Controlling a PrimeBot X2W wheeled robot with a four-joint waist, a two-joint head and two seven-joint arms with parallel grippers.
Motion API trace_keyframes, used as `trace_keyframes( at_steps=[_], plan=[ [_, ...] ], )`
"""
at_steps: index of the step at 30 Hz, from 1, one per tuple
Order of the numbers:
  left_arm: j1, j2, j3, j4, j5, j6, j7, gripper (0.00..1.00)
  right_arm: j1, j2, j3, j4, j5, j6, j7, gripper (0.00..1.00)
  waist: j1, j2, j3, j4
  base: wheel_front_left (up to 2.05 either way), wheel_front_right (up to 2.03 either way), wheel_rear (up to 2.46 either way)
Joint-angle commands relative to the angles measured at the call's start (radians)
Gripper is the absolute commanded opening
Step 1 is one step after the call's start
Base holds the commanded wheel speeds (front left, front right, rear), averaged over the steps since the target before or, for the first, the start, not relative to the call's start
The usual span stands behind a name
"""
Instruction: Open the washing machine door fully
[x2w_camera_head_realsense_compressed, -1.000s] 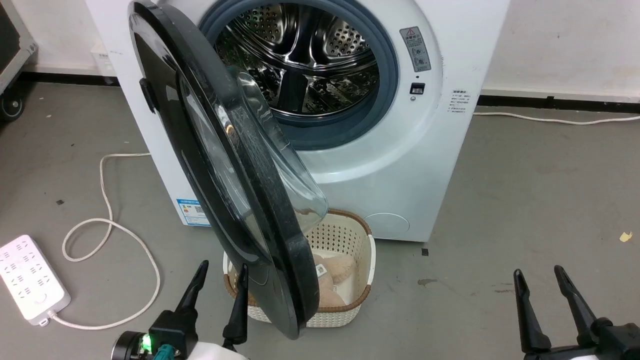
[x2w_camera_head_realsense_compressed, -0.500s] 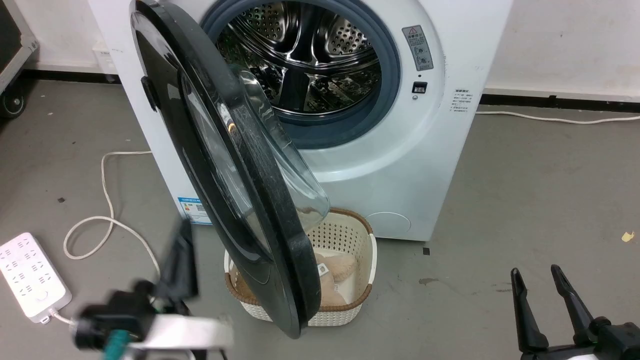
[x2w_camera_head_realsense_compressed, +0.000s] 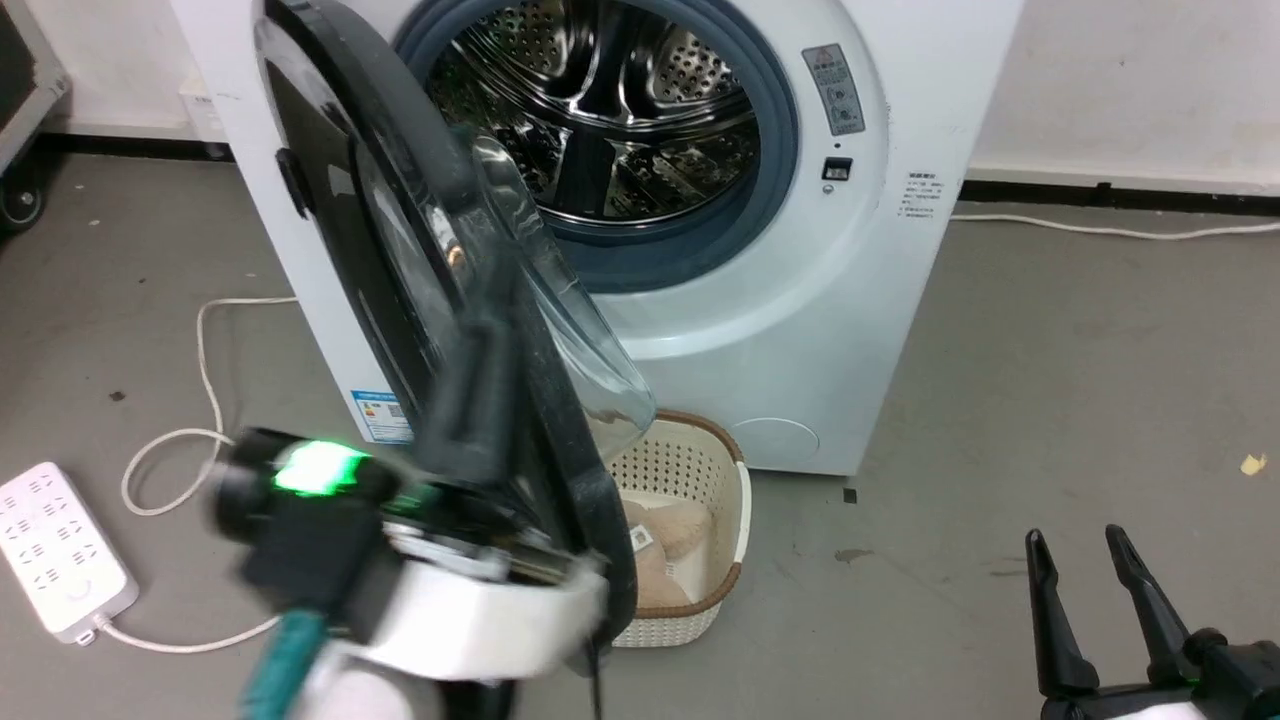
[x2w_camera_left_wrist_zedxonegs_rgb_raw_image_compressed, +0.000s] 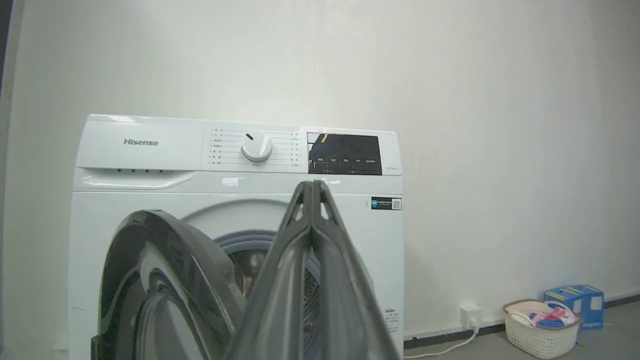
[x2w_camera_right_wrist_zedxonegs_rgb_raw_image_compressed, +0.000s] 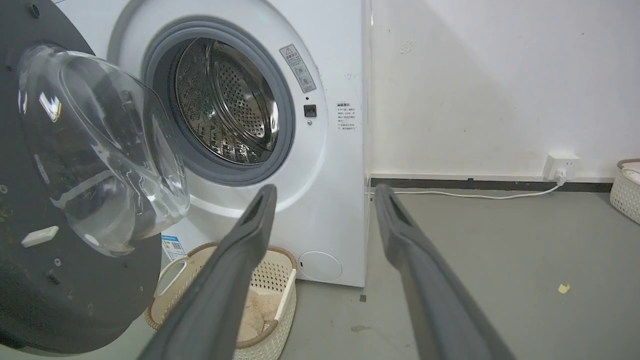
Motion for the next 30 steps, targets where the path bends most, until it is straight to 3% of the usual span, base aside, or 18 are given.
trace_keyframes(
  at_steps=[1,6,11,20,30],
  plan=[
    [0.007,0.001,-0.023,0.003,-0.007,0.003,0.017,0.00,-0.018,0.004,0.001,0.001,0.009,-0.001,-0.004,1.00,0.0000,0.0000,0.004,-0.004,0.00,0.00,0.00],
    [0.068,0.001,-0.164,0.078,-0.046,0.024,0.098,0.00,-0.025,0.004,0.001,0.002,0.017,-0.001,-0.004,1.00,0.0000,0.0000,0.017,-0.011,0.00,0.00,0.00],
    [0.130,0.001,-0.254,0.201,-0.060,0.015,0.147,0.00,-0.032,0.004,-0.002,0.002,0.019,-0.001,-0.004,1.00,0.0000,0.0000,0.030,-0.014,0.00,0.00,0.00],
    [0.131,0.009,-0.208,0.416,-0.089,0.050,0.104,0.00,-0.041,0.004,0.006,0.008,0.021,-0.001,-0.004,1.00,0.0000,0.0000,0.051,-0.010,0.00,0.00,0.00],
    [0.155,0.030,-0.176,0.497,-0.109,0.061,0.036,0.00,-0.024,0.004,0.008,0.026,0.022,-0.001,-0.004,1.00,0.0000,0.0000,0.024,0.063,0.00,0.00,0.00]
  ],
)
